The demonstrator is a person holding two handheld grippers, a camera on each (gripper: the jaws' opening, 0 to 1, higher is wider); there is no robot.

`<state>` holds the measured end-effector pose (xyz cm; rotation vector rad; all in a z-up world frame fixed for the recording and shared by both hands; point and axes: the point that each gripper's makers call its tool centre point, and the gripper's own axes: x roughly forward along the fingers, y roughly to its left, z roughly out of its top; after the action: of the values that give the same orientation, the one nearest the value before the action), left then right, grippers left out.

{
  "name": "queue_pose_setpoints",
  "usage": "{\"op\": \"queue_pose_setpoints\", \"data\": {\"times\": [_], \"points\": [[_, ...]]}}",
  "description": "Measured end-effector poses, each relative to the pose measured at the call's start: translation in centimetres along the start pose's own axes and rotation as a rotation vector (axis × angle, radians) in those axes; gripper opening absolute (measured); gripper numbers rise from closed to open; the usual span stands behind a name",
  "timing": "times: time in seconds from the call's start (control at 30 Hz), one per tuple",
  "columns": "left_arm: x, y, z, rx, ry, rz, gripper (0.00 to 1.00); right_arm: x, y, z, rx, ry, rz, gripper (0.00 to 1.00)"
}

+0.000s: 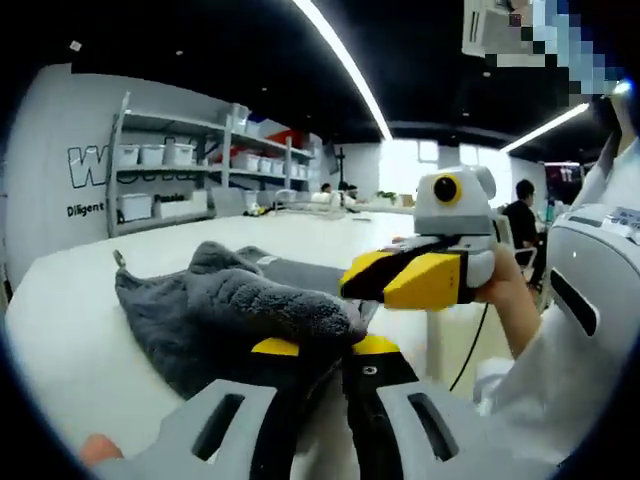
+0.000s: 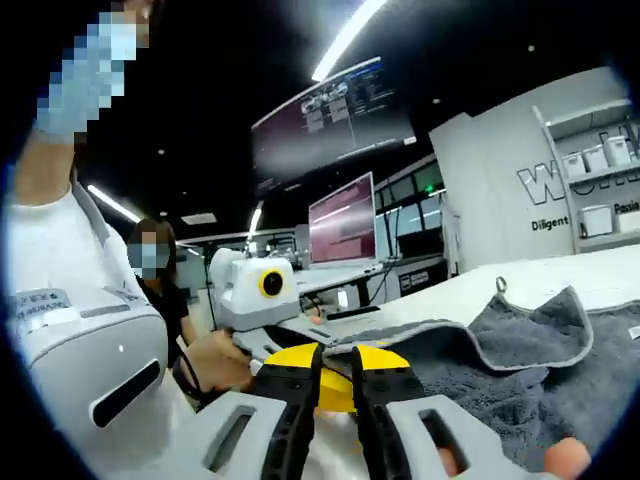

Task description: Open the folded towel by lifting each exposed corner and separating the folded layers until the towel lies flat within the target outline without major curled edges

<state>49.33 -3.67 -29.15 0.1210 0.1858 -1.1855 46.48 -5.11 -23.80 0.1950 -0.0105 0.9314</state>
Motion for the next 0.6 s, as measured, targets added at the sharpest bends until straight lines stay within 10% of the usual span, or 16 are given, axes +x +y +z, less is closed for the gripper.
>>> {"op": "queue_pose_setpoints", "data": {"times": [0.13, 0.23, 0.33, 0.6], "points": [[-1.2, 1.7, 0.1, -0.030, -0.026, 0.059, 0.05, -3.9, -5.3, -0.1, -0.059, 0.027, -0.250, 0.15], [-2.1, 2.7, 0.0, -0.049, -0.028, 0.091, 0.05, -10.3, -12.0, -2.9, -0.139, 0.224, -0.631, 0.16], [-2.9, 3.7, -0.3, -0.056, -0.026, 0.127, 0.05, -15.5, -15.5, -5.0, -0.168, 0.377, -0.848, 0.18], [-4.9, 6.2, -0.6, -0.065, -0.010, 0.235, 0.05, -18.9, -17.4, -6.7, -0.098, 0.454, -0.936, 0.22]]}}
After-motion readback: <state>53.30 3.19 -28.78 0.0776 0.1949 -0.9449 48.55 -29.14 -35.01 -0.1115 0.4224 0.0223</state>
